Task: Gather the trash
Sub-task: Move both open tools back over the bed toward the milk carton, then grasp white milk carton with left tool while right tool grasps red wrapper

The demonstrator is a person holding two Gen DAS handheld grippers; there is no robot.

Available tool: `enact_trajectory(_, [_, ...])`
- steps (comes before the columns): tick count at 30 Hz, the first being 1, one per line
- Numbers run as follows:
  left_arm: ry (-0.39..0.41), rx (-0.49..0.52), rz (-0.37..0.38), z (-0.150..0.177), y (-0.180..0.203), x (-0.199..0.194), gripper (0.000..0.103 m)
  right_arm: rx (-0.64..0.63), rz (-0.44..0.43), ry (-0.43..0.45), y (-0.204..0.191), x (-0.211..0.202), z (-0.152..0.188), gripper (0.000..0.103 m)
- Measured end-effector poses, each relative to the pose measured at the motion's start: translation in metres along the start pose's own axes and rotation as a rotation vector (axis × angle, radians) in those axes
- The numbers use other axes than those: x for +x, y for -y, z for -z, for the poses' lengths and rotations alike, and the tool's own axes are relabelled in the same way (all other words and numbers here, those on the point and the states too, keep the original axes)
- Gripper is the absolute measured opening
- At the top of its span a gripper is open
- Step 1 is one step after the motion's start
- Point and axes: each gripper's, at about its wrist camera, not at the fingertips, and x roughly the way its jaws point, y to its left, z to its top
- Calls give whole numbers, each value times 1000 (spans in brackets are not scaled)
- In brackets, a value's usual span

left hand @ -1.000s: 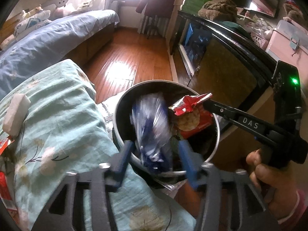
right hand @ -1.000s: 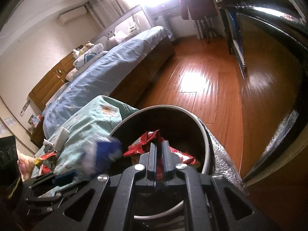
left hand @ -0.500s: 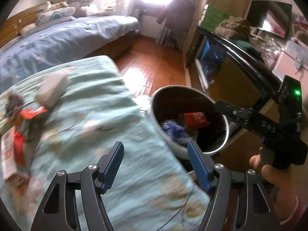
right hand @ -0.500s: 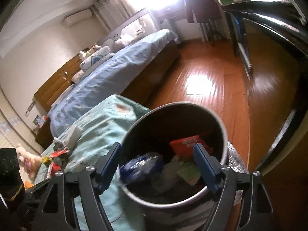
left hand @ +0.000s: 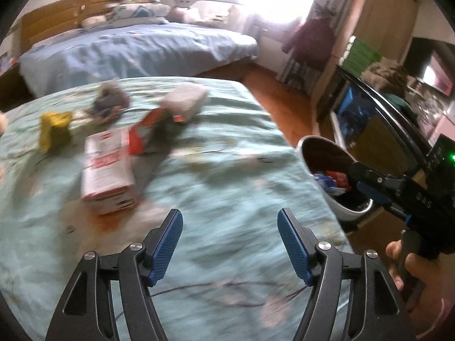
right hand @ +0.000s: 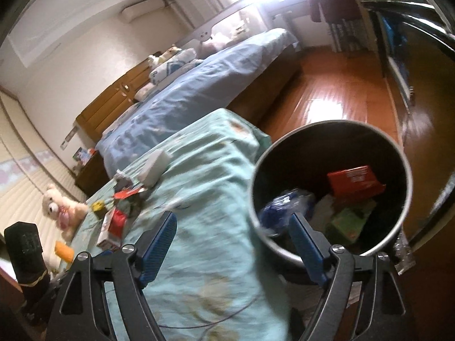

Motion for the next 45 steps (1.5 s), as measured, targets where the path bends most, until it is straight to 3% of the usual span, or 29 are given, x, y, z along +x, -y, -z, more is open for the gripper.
enact_trajectory(5, [34,-58,-62,9,-29,-21,72,-23,-27,-31,-20,10,7,83])
enact_trajectory(10, [45,-76,-188,4,-41,-25,77,-52,-39,-56,-36,20,12,83])
enact_trajectory(23, [16,-101,-201,-26,-60,12,75,-67,-57,-100,-67,52,14,83])
enact_trajectory(24, [13,-100,-198,-27,-63,16,74,-72,-61,-102,-70,56,14,83])
enact_trajectory(27, [-2,-98,-175,-27,-70,20,51,-96,-74,-110,-83,66,14,83])
enact_trajectory(30, [12,-98,-159,-26,-78,17,49,-119,-89,-124,-95,76,15,82])
enact_trajectory(31, [25,-97,-161,-26,-81,13,49,-129,-96,-129,-100,80,15,81])
enact_trajectory(35, [51,-110,-158,-24,-95,-1,48,-171,-114,-168,-121,101,16,59])
enact_trajectory(41, [26,-152,-149,-15,-116,-2,50,-207,-112,-191,-144,133,12,58])
enact_trajectory(45, [8,-172,-138,-16,-121,1,57,-235,-92,-204,-153,151,8,45])
